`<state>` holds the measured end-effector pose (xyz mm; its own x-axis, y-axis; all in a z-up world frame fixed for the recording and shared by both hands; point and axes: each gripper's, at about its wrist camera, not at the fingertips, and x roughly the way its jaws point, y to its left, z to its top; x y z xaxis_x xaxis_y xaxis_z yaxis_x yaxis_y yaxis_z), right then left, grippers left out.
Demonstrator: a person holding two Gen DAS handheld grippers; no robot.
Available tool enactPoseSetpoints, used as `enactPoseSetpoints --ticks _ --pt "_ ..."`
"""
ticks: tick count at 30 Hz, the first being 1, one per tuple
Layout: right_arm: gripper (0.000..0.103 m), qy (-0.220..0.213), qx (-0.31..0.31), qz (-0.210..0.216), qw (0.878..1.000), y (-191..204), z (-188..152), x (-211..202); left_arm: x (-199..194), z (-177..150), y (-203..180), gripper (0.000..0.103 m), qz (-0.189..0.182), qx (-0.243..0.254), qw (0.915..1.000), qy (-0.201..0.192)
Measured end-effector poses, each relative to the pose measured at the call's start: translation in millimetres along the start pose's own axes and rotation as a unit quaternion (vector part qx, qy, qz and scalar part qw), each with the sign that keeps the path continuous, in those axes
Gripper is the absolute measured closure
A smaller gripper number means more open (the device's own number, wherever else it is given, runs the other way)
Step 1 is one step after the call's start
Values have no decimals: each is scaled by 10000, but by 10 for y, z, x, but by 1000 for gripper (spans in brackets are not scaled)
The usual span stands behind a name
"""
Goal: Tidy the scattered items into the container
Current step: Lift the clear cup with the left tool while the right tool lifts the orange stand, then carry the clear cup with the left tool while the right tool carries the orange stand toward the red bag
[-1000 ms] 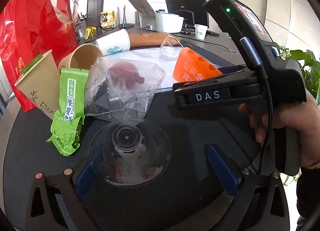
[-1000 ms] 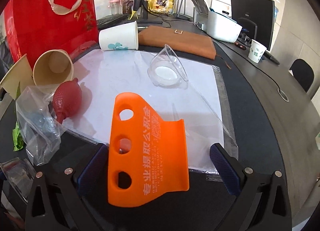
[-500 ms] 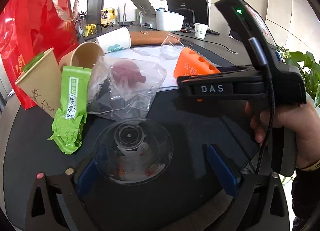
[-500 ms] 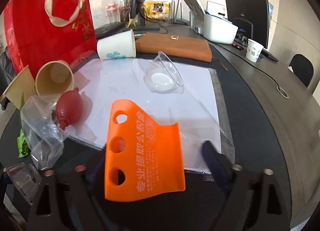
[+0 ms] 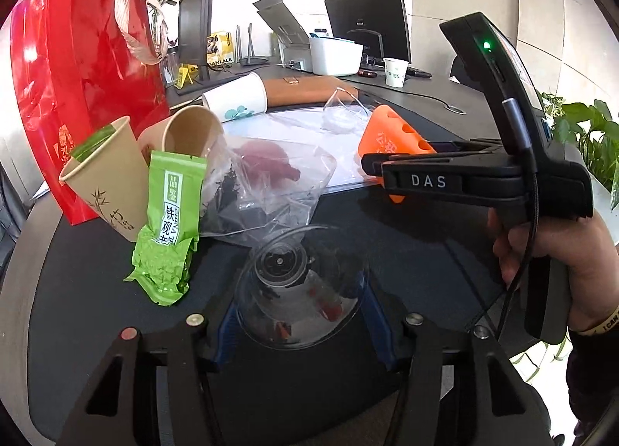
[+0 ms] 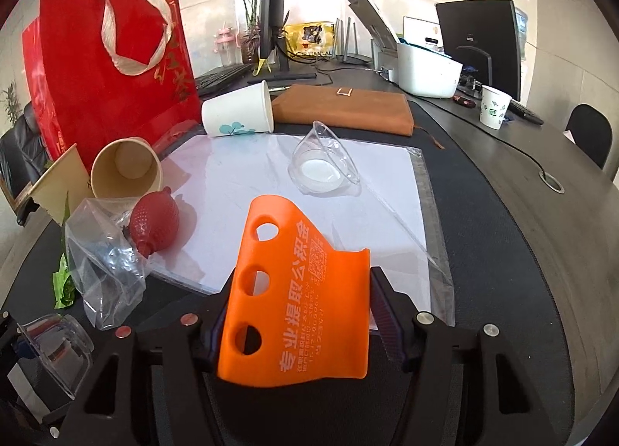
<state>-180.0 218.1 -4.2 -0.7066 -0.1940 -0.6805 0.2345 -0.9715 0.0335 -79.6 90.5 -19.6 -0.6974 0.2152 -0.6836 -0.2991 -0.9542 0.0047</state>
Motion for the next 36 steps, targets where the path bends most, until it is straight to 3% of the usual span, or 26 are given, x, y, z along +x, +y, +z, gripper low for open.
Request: enactPoseSetpoints --ticks 19,25,28,33,36 --pt "36 -426 -203 90 9988 62 -39 -139 -274 -89 170 43 -22 -202 9996 -214" --pt "36 -663 -311 -14 9973 97 -58 -219 -440 -167 257 43 166 -85 9991 -373" --pt "36 -492 -395 7 9980 174 -61 -219 -552 -206 374 43 221 -151 9987 -432" --pt "36 -142 81 116 9998 320 -140 -329 -652 -306 628 43 360 -360 9980 -373" --pt "36 -99 149 477 9987 559 -278 -522 -707 -417 784 43 450 -491 9973 -325"
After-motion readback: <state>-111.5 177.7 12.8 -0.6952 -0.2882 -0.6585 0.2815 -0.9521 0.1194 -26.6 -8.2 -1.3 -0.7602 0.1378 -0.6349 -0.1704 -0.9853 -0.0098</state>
